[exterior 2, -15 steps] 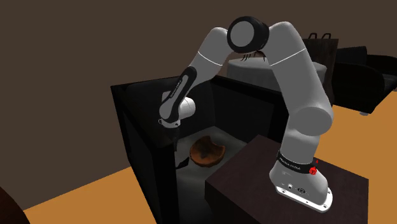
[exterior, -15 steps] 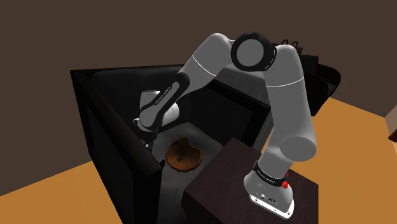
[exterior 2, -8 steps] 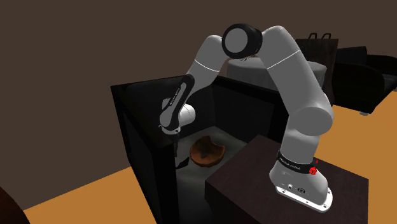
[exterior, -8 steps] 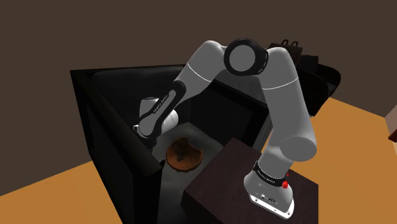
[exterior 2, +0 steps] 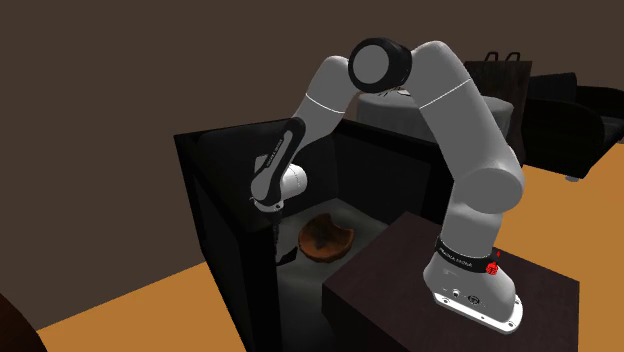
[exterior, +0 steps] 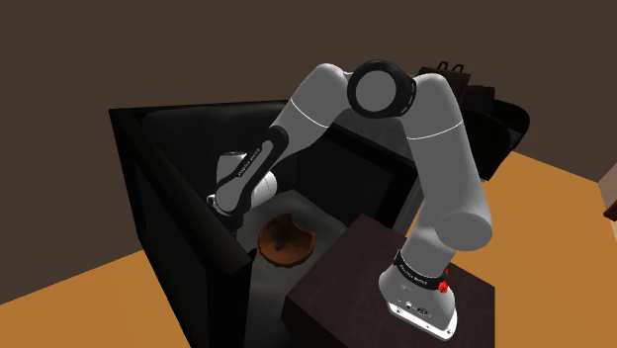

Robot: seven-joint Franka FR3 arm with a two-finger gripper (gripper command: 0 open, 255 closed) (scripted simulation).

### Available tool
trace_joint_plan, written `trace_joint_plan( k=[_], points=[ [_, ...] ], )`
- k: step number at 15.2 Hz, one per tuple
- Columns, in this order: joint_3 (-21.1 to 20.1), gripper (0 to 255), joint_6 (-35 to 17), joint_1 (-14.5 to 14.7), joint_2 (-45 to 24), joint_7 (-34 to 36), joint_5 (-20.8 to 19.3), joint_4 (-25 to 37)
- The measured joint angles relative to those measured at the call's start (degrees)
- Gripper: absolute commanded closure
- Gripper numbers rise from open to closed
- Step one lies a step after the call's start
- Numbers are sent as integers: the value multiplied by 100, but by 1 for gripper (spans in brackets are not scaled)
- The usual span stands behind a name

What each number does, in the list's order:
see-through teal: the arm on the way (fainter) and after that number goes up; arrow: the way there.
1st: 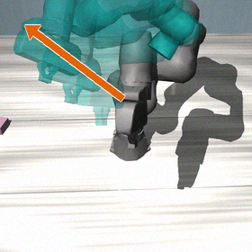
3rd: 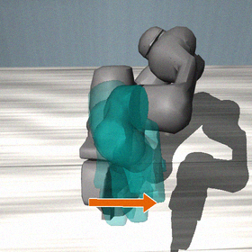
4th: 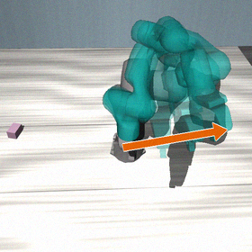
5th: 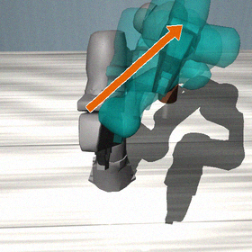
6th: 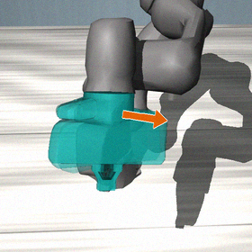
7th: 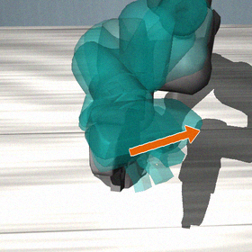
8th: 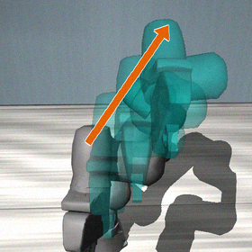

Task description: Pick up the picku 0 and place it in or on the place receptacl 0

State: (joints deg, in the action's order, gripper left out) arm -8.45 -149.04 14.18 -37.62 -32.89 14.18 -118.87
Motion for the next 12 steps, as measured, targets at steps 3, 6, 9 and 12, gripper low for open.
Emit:
trace_joint_plan(
  k=[3,6,9,12],
  points=[
    [0,255,0,0,0,0,0,0],
    [0,255,0,0,0,0,0,0],
    [0,0,0,0,0,0,0,0],
    [-954,0,-1402,-916,539,-1469,369,-1259]
  ],
)
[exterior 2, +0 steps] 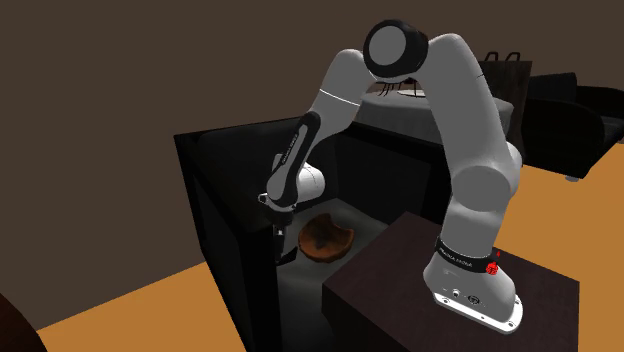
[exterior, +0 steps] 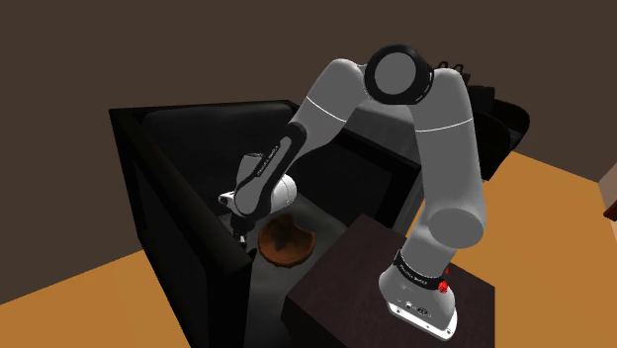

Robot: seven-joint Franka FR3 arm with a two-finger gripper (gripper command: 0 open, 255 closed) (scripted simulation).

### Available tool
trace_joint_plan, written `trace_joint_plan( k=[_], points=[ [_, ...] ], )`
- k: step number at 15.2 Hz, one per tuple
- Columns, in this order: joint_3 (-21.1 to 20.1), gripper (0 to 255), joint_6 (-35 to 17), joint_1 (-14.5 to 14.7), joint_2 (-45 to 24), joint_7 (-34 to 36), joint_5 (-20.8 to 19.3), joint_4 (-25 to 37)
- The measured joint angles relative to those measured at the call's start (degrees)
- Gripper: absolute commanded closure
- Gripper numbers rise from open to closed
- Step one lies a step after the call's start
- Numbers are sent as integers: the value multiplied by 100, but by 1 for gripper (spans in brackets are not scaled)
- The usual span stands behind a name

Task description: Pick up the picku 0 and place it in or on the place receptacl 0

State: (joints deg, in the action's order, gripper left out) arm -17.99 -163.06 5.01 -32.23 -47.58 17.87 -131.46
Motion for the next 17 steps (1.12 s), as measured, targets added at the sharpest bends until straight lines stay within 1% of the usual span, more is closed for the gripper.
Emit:
trace_joint_plan(
  k=[1,2,3,5,9,15,16,17],
  points=[
    [-405,0,-511,-427,66,-611,106,-346],
    [-606,0,-812,-639,51,-911,129,-506],
    [-698,0,-988,-730,4,-1052,123,-569],
    [-733,0,-1187,-750,-146,-1151,95,-562],
    [-658,0,-1426,-611,-493,-1166,58,-418],
    [-633,0,-1455,-589,-566,-1174,45,-370],
    [-633,255,-1455,-589,-566,-1175,45,-370],
    [-633,255,-1455,-589,-567,-1175,45,-370]
  ],
)
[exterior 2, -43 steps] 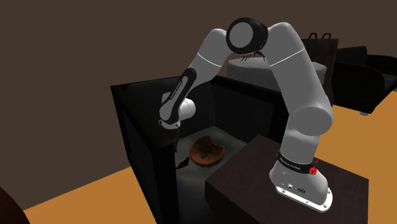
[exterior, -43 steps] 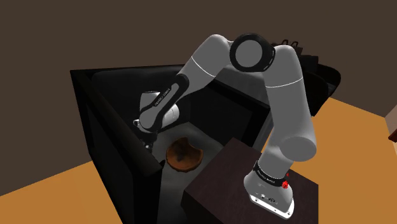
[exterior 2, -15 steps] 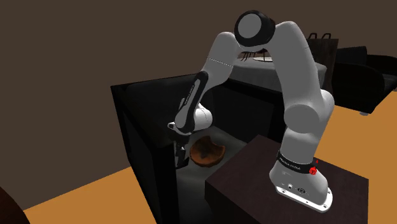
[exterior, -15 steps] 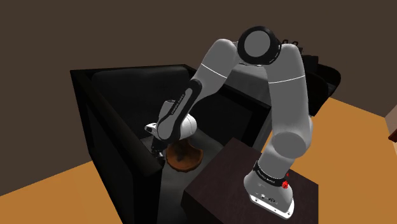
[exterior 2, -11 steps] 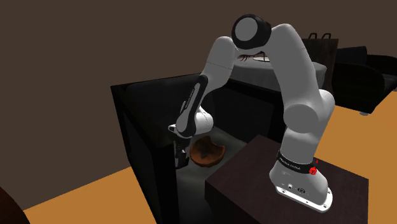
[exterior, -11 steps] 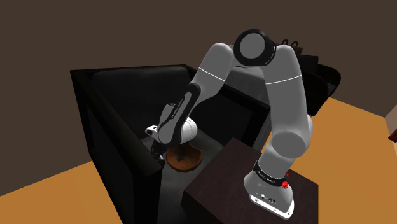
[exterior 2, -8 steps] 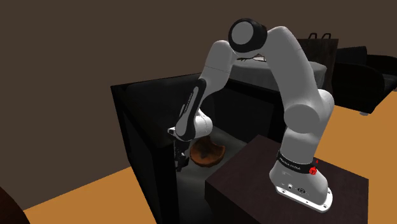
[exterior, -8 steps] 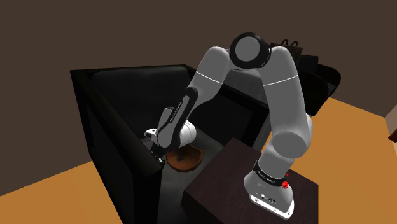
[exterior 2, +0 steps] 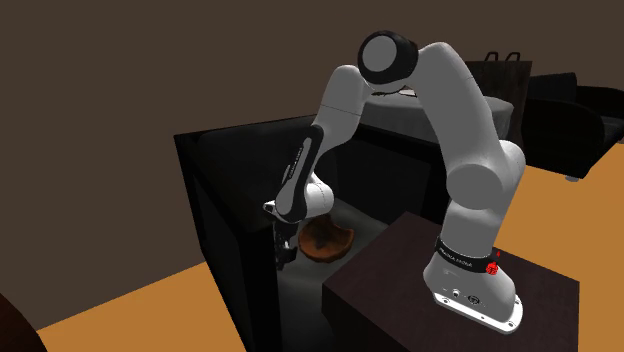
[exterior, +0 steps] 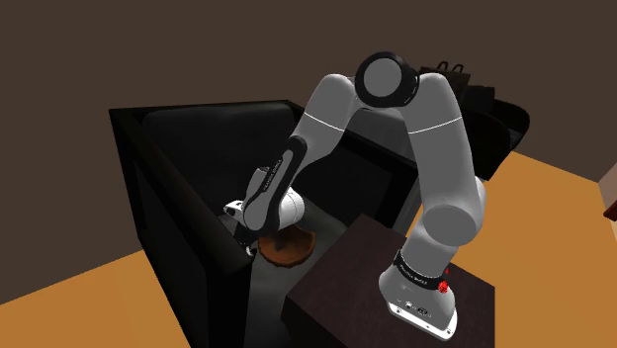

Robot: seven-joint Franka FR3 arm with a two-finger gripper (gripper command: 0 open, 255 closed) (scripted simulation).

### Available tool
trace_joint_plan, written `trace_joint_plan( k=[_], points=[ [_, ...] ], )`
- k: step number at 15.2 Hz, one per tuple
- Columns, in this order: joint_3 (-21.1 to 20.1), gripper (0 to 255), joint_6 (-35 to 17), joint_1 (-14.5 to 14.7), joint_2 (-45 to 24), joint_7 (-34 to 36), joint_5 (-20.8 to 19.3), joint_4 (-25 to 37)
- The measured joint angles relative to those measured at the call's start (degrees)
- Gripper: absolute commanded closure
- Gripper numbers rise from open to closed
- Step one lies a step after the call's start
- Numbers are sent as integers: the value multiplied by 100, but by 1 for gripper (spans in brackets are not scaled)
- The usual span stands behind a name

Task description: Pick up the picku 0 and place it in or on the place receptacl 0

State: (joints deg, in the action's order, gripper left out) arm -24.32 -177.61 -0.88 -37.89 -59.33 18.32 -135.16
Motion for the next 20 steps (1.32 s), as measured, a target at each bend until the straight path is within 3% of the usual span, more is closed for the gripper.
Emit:
trace_joint_plan(
  k=[10,20],
  points=[
    [-9,255,30,-11,52,6,3,-11],
    [-215,255,586,-181,920,136,119,-313]
  ],
)
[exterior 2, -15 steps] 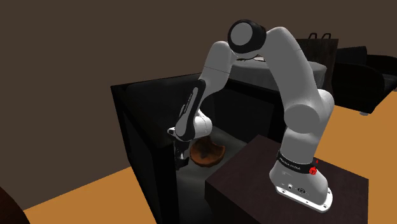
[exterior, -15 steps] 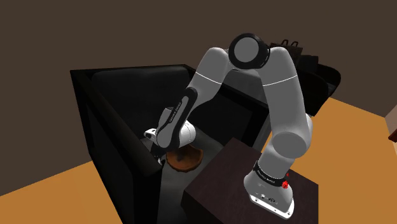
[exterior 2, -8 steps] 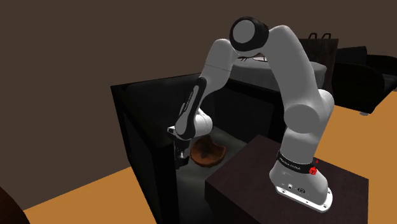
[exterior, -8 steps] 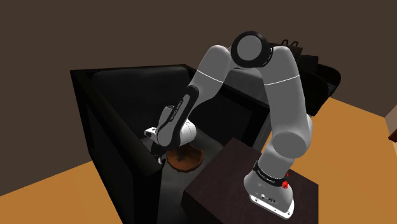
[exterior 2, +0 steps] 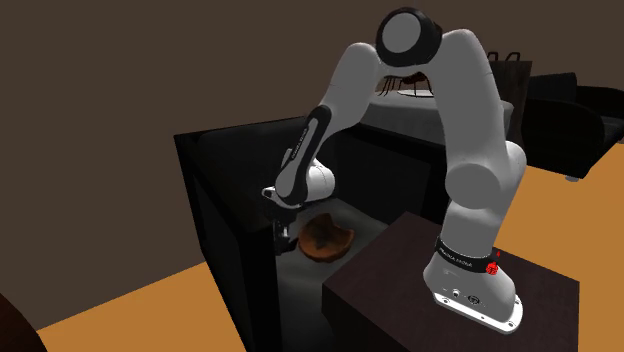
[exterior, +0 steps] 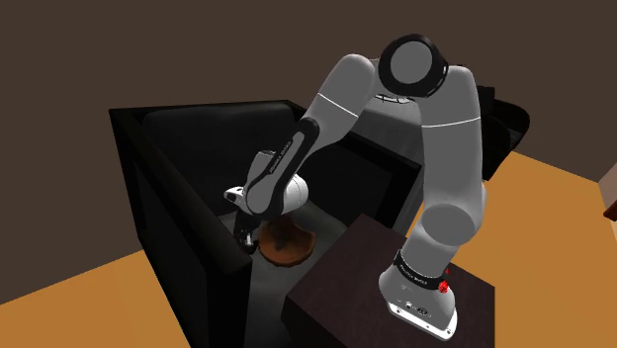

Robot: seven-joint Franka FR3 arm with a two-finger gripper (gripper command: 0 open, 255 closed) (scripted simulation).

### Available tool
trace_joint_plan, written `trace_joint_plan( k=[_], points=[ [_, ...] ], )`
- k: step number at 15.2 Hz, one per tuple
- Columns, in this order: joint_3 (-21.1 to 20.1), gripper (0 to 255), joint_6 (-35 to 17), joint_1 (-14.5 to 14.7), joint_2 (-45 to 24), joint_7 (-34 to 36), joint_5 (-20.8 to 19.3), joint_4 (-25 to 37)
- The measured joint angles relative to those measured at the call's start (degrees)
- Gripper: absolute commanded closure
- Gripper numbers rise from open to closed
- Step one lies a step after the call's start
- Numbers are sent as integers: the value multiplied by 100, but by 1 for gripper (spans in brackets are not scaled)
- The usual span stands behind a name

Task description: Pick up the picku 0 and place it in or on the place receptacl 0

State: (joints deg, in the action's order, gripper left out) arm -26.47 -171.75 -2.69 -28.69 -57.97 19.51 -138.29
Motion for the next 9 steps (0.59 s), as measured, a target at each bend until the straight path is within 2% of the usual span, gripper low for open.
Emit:
trace_joint_plan(
  k=[9],
  points=[
    [-223,255,606,-178,802,102,146,-169]
  ],
)
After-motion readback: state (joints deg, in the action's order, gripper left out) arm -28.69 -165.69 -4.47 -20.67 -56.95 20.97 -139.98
